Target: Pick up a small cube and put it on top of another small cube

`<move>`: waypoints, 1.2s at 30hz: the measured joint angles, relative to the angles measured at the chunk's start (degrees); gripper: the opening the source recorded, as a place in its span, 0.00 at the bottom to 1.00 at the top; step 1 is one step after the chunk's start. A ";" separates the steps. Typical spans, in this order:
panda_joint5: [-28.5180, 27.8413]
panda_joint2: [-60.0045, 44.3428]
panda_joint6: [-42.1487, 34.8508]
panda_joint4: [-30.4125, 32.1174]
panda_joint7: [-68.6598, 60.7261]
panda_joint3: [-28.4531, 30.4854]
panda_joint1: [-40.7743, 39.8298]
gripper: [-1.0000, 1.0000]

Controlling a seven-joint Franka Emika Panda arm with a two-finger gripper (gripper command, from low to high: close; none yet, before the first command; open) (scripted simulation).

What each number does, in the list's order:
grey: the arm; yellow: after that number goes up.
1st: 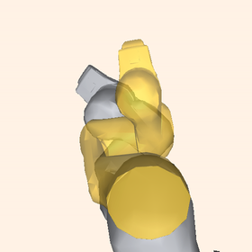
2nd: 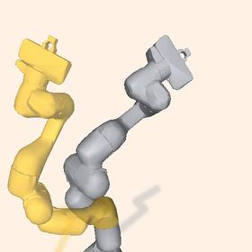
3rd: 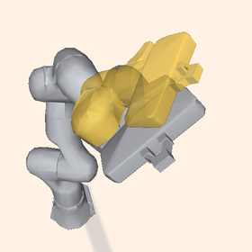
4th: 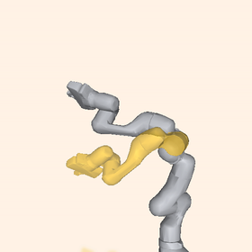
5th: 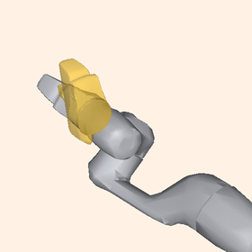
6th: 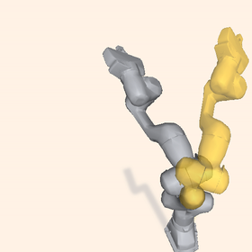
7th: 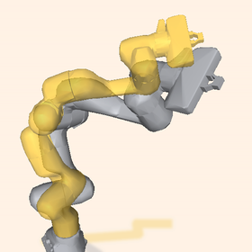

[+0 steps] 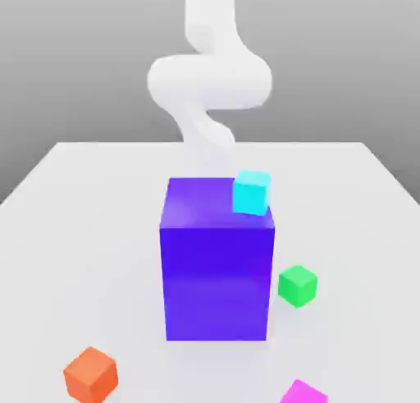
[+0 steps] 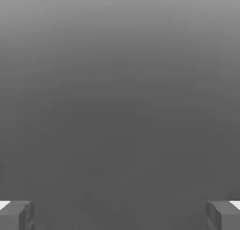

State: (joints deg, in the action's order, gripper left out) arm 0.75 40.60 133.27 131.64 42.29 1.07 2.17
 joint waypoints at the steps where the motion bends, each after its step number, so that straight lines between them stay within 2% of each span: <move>1: 0.33 -2.26 0.64 -0.06 -1.54 0.46 0.93 0.50; 10: 3.67 -21.16 5.96 -0.57 -14.76 3.30 7.60 0.50; 19: 6.13 -39.83 11.30 -1.06 -27.31 2.81 11.48 0.50; 24: 5.21 -50.03 14.41 -1.28 -32.65 2.00 12.45 0.50; 29: 1.93 -60.05 17.60 -1.46 -36.34 1.42 13.43 0.50; 33: 1.65 -68.33 23.25 -2.92 -37.26 1.01 13.39 0.50; 34: 1.77 -70.18 24.66 -3.31 -37.38 0.87 13.28 0.00; 36: 1.77 -70.18 24.65 -3.31 -37.38 0.87 13.28 0.00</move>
State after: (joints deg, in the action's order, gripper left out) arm 2.52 -29.58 157.92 128.33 4.91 1.93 15.45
